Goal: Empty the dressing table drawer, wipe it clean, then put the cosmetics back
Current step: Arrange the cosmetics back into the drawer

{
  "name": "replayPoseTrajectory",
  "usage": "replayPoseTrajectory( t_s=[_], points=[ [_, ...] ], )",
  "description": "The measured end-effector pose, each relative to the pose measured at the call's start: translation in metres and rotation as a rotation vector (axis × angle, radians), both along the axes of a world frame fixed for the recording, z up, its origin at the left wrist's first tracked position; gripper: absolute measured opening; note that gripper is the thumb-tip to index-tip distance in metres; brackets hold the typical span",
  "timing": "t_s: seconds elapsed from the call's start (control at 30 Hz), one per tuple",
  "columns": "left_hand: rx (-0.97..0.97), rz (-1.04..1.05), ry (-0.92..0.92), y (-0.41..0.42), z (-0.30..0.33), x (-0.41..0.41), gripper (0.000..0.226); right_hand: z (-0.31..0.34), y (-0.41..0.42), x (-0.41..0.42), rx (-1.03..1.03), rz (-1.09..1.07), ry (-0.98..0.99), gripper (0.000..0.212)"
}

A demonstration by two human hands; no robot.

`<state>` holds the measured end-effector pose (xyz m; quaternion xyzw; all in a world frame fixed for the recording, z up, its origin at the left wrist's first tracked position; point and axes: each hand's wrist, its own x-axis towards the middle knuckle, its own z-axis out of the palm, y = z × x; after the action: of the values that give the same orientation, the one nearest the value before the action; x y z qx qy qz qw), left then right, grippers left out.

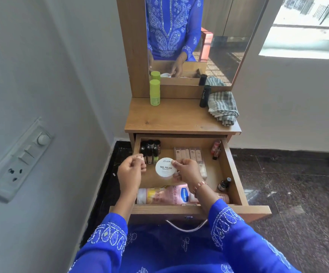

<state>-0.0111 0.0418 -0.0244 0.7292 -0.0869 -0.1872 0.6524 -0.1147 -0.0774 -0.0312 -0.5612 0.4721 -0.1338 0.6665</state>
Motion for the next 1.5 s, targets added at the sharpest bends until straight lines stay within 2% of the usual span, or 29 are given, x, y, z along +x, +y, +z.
replayPoseTrajectory(
  t_s=[0.23,0.53,0.67,0.77,0.83,0.87,0.97,1.1,1.4,1.5],
  points=[
    [-0.094,0.109,0.022,0.005,0.003,-0.001,0.020,-0.011,0.008,0.028,0.051,0.062,0.143,0.020],
    [-0.107,0.113,0.042,0.006,0.001,-0.001,0.019,-0.027,0.013,0.036,-0.111,0.156,0.243,0.025],
    [-0.104,0.100,0.038,0.005,0.001,-0.002,0.017,-0.024,0.016,0.035,-0.117,0.193,0.273,0.027],
    [-0.107,0.098,0.035,0.005,0.001,-0.002,0.017,-0.023,0.015,0.034,-0.141,0.223,0.301,0.024],
    [-0.099,0.094,0.028,0.005,0.001,-0.002,0.017,-0.025,0.016,0.035,-0.170,0.253,0.325,0.014],
    [-0.095,0.092,0.025,0.005,0.001,-0.002,0.017,-0.026,0.016,0.035,-0.185,0.260,0.330,0.005],
    [-0.091,0.094,0.021,0.005,0.001,-0.003,0.017,-0.030,0.014,0.035,-0.186,0.253,0.329,0.013],
    [-0.083,0.096,0.009,0.006,0.002,-0.004,0.017,-0.030,0.015,0.036,-0.207,0.250,0.318,0.004],
    [-0.070,0.097,0.017,0.006,0.001,-0.004,0.017,-0.027,0.013,0.032,-0.168,0.279,0.295,0.011],
    [-0.074,0.087,0.028,0.006,0.001,-0.004,0.017,-0.028,0.012,0.031,-0.261,0.277,0.297,0.010]
  ],
)
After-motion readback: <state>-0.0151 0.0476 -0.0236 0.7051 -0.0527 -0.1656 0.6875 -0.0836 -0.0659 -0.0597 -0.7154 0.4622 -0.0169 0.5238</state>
